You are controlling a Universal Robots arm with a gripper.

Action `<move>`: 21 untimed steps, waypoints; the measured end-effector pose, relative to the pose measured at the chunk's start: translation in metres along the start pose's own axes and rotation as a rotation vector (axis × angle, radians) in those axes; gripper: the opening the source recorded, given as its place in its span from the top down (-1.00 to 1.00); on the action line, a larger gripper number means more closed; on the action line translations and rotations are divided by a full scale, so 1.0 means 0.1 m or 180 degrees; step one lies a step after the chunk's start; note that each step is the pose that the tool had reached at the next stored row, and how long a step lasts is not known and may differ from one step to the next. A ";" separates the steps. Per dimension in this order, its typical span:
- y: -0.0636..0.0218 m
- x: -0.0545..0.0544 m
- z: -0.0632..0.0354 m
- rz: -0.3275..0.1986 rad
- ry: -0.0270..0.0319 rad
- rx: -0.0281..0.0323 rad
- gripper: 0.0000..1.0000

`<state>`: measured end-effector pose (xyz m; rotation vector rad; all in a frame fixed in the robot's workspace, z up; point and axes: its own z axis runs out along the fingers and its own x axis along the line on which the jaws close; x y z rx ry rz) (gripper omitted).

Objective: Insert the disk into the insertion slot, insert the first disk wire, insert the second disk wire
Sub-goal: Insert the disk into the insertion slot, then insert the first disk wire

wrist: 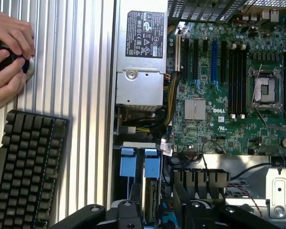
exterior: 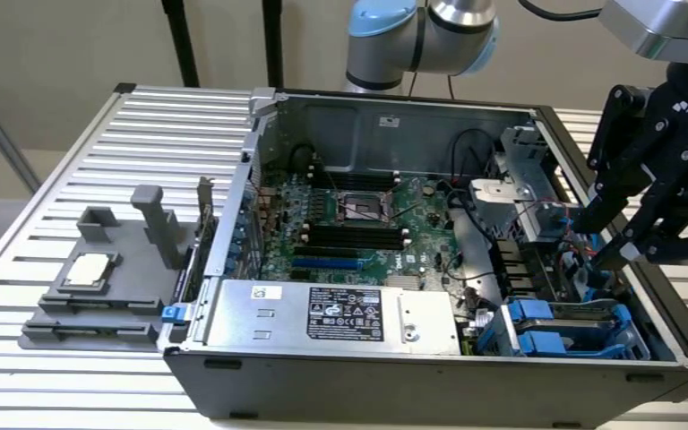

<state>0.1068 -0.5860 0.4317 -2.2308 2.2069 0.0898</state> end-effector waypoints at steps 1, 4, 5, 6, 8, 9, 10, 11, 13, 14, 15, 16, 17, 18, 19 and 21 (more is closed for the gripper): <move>0.000 0.00 0.000 0.0000 0.0000 0.0000 0.19; -0.001 0.00 0.000 0.0000 0.0000 0.0000 0.37; -0.001 0.00 0.000 0.0000 0.0000 0.0000 0.37; -0.001 0.00 0.000 0.0000 0.0000 0.0000 0.50; -0.001 0.00 0.000 0.0000 0.0000 0.0000 0.62; -0.001 0.00 0.000 0.0000 0.0000 0.0000 0.62; -0.001 0.00 0.000 0.0000 0.0000 0.0000 0.62; -0.001 0.00 0.000 0.0000 0.0000 0.0000 0.62; -0.001 0.00 0.000 0.0000 0.0000 0.0000 0.62; -0.001 0.00 0.000 0.0000 0.0000 0.0000 0.62; -0.001 0.00 0.000 0.0000 0.0000 0.0000 0.62; -0.001 0.00 0.000 0.0000 0.0000 0.0000 0.62; -0.001 0.00 0.000 0.0000 0.0000 0.0000 0.62; -0.001 0.00 0.000 0.0000 0.0000 0.0000 0.62; -0.043 0.00 -0.001 0.0000 0.0001 0.0000 0.62; -0.135 0.00 0.018 -0.0001 0.0000 -0.0001 0.62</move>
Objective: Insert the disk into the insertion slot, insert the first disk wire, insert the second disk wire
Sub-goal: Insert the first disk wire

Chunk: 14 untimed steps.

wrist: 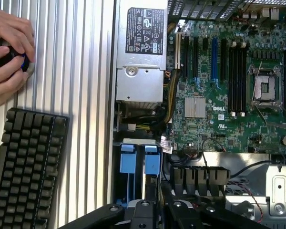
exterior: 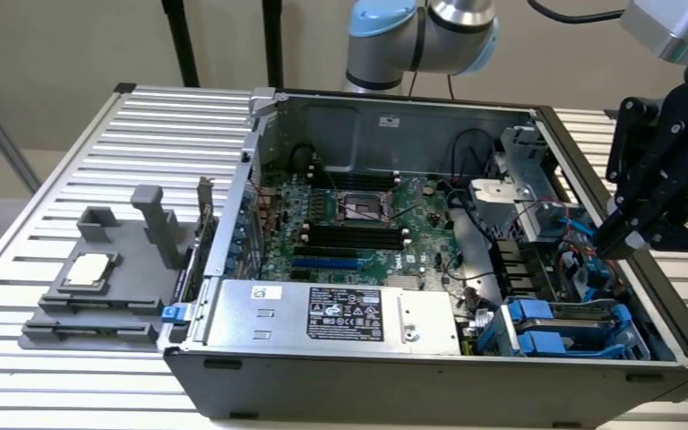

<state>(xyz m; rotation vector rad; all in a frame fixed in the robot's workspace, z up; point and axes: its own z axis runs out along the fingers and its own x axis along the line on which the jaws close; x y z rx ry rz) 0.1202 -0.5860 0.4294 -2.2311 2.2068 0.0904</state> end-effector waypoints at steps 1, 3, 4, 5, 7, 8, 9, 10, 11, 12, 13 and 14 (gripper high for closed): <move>-0.046 0.00 0.015 0.0000 0.0000 -0.0001 0.62; -0.138 0.00 0.047 -0.0001 0.0001 -0.0001 0.62; -0.183 0.00 0.062 -0.0001 0.0002 -0.0001 0.62; -0.230 0.01 0.079 -0.0001 0.0003 -0.0001 0.62; -0.322 0.01 0.112 -0.0002 0.0007 -0.0001 0.62; -0.360 0.01 0.129 -0.0002 0.0008 -0.0001 0.62; -0.374 0.01 0.146 -0.0002 0.0008 -0.0001 0.62; -0.383 0.01 0.164 -0.0002 0.0008 -0.0001 0.62; -0.390 0.01 0.183 -0.0002 0.0008 -0.0001 0.62; -0.392 0.01 0.201 -0.0002 0.0008 -0.0001 0.62; -0.394 0.01 0.219 -0.0002 0.0008 -0.0001 0.62; -0.394 0.01 0.235 -0.0002 0.0008 -0.0001 0.62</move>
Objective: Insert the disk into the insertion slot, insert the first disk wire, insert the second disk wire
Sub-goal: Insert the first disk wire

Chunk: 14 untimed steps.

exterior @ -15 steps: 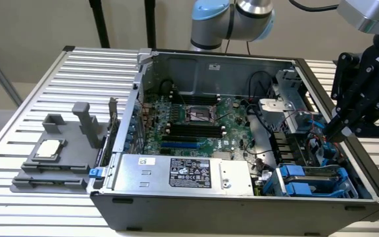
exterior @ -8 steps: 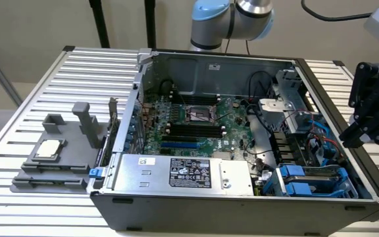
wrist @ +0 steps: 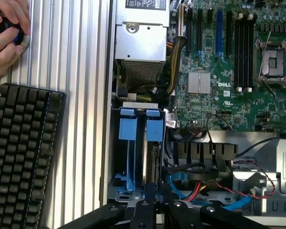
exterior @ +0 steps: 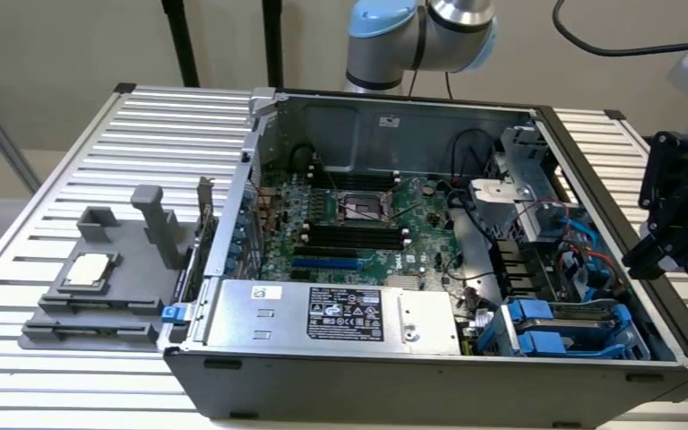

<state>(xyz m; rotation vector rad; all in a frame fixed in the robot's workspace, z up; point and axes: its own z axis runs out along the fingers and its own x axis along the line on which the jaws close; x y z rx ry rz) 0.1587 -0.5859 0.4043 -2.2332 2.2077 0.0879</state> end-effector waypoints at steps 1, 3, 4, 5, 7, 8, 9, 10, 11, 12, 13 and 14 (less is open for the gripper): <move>-0.001 0.00 0.018 0.0000 0.0000 0.0000 0.62; -0.003 -0.01 0.056 0.0000 0.0000 0.0000 0.62; -0.004 -0.02 0.075 0.0000 -0.0001 0.0000 0.62; -0.005 -0.03 0.094 0.0000 0.0000 0.0000 0.62; -0.008 -0.05 0.130 0.0000 0.0000 0.0000 0.62; -0.012 -0.07 0.149 -0.0001 0.0000 0.0000 0.62; -0.017 -0.08 0.168 -0.0001 0.0000 0.0000 0.62; -0.022 -0.09 0.186 -0.0001 0.0000 0.0000 0.62; -0.028 -0.10 0.205 0.0000 0.0000 0.0000 0.62; -0.034 -0.12 0.224 -0.0001 0.0000 0.0000 0.62; -0.040 -0.13 0.242 0.0000 0.0000 0.0000 0.62; -0.046 -0.14 0.260 -0.0001 0.0000 0.0000 0.62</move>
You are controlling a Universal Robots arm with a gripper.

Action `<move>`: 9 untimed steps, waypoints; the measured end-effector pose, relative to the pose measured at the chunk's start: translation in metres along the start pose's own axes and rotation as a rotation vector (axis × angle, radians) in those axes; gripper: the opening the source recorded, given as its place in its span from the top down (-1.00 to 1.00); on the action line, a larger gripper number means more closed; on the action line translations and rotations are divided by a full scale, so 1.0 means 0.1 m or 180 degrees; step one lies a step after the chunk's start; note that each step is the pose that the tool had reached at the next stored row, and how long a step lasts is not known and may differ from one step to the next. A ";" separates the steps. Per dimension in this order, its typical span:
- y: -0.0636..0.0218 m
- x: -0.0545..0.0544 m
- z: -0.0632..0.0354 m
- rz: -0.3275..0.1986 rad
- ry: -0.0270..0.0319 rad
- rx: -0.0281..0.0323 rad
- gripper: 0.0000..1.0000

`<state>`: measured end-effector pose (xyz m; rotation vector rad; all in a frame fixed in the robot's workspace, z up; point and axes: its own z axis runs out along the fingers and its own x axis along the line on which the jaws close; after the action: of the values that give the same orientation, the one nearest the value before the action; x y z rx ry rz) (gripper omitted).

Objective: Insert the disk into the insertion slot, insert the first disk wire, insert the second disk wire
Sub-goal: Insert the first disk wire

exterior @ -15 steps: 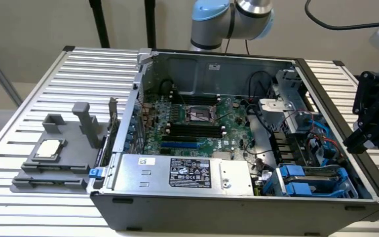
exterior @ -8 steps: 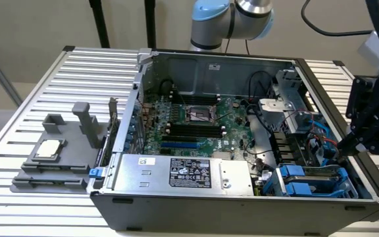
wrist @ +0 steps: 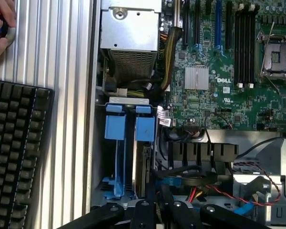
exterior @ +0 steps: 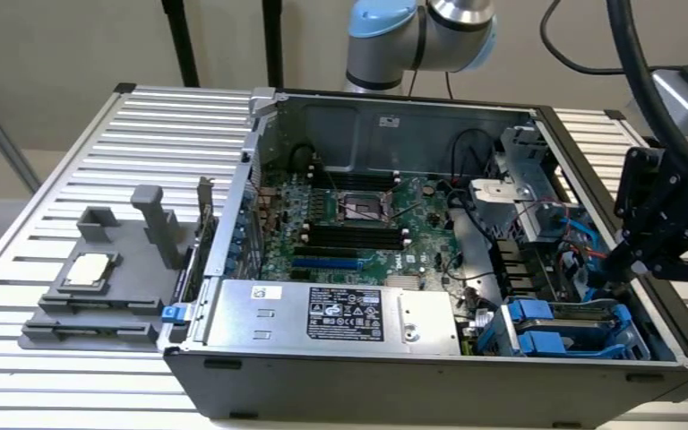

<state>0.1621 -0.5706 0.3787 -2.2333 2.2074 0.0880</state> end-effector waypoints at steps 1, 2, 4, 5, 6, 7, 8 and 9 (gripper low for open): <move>-0.005 -0.01 0.018 0.0000 0.0000 0.0000 0.62; -0.010 -0.03 0.037 0.0000 0.0000 0.0000 0.62; -0.013 -0.06 0.074 0.0000 0.0000 0.0000 0.62; -0.014 -0.08 0.093 0.0000 0.0000 0.0000 0.62; -0.016 -0.10 0.114 0.0000 0.0000 0.0000 0.62; -0.017 -0.12 0.131 0.0000 0.0000 0.0000 0.62; -0.018 -0.15 0.151 0.0000 0.0000 0.0000 0.62; -0.019 -0.17 0.170 0.0000 0.0000 0.0000 0.62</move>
<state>0.1631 -0.5529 0.3624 -2.2333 2.2075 0.0879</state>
